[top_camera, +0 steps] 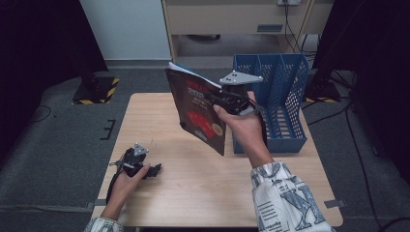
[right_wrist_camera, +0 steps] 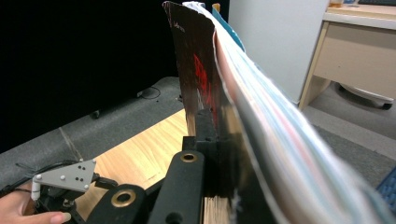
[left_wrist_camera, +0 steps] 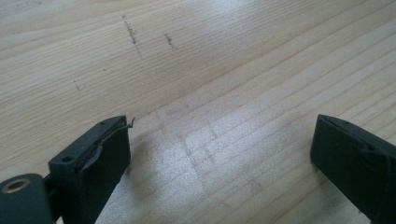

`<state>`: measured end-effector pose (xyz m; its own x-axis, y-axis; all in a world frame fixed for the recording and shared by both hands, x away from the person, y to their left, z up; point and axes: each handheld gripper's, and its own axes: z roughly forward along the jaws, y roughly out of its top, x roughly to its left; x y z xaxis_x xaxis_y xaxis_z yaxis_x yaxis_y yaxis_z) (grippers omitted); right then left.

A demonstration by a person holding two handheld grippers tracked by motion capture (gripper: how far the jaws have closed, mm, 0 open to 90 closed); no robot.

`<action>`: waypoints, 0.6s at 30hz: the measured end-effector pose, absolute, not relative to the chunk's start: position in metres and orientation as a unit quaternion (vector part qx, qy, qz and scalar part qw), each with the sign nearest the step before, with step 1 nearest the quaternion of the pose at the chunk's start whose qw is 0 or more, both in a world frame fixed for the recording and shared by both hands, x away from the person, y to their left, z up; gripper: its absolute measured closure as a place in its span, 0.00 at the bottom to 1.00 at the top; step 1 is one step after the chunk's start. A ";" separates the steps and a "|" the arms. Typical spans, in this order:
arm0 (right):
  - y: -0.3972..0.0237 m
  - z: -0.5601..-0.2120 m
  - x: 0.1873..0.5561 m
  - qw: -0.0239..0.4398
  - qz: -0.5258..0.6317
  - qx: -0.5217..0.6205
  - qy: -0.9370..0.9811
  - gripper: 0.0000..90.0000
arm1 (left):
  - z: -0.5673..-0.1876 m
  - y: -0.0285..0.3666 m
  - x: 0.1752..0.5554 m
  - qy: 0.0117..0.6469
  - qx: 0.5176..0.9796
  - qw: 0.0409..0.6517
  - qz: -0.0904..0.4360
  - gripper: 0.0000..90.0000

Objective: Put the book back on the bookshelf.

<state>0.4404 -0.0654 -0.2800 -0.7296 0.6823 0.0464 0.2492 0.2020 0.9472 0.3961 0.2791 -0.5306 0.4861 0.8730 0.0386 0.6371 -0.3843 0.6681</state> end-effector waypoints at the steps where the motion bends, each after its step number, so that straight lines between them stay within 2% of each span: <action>1: -0.066 -0.278 0.439 0.197 0.550 0.314 0.749 0.97 | -0.531 0.279 0.396 0.469 0.807 0.302 0.197 0.04; 18: -0.092 -0.252 0.435 0.208 0.558 0.335 0.730 0.97 | -0.537 0.284 0.397 0.472 0.797 0.324 0.192 0.00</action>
<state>0.4349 -0.0916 -0.2518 -0.6887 0.7216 0.0707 0.2576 0.1523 0.9542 0.3971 0.2839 -0.5371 0.4808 0.8768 -0.0004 0.6281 -0.3440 0.6980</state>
